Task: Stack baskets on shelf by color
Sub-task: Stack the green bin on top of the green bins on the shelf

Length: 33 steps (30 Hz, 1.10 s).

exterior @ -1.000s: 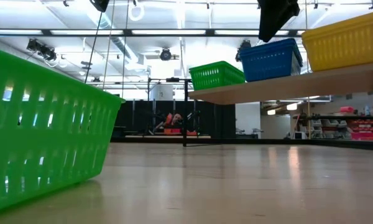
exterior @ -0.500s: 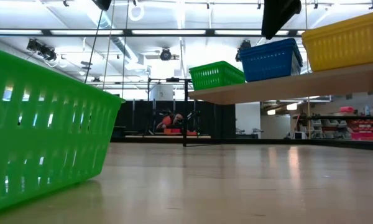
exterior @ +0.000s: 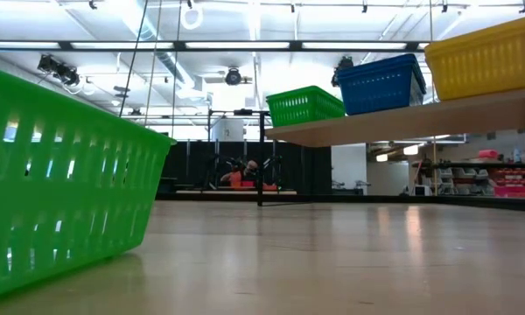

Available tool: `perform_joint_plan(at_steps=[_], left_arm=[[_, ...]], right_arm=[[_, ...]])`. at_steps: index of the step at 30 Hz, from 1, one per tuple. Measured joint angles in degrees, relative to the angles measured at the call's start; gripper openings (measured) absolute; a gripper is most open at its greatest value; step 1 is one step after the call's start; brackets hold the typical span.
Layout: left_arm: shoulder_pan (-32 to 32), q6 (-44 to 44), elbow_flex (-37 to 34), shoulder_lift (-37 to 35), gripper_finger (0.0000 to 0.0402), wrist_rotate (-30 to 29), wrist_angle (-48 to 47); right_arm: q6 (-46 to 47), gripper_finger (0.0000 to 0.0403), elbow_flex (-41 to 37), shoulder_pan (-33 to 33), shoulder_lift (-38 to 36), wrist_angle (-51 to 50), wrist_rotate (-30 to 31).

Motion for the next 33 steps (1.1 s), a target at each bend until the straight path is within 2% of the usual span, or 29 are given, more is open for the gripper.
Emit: perform_joint_plan(at_steps=[6,9,14,19,22,27,33], left_arm=[[-3.6,-15.9,4.3,9.1,0.0128,3.5,-10.6],[-5.2,-20.5,6.7,14.0,0.0128,5.3,-11.5],[-8.4,-21.1,13.6,21.9,0.0128,5.6,-13.0],[-11.4,-20.9,21.7,29.3,0.0126,5.6,-19.6],[-12.5,-24.0,25.3,33.3,0.0119,5.9,-23.4],[-12.7,-33.1,28.2,37.5,0.0122,6.2,-29.4],[-12.7,-36.0,28.4,40.1,0.0151,6.6,-29.8]], right_arm=[[6.4,0.0185,-6.4,6.4,0.0,8.0,0.1],[8.8,0.0185,-10.0,9.2,0.0,12.1,0.2],[13.7,0.0185,-15.7,12.9,0.0,17.2,0.2],[19.7,0.0185,-20.3,16.5,0.1,21.6,0.9],[22.0,0.0185,-23.3,18.5,0.0,25.7,1.6],[25.5,0.0185,-27.2,20.8,0.0,31.6,1.8],[28.1,0.0185,-30.3,22.7,0.2,36.4,2.2]])
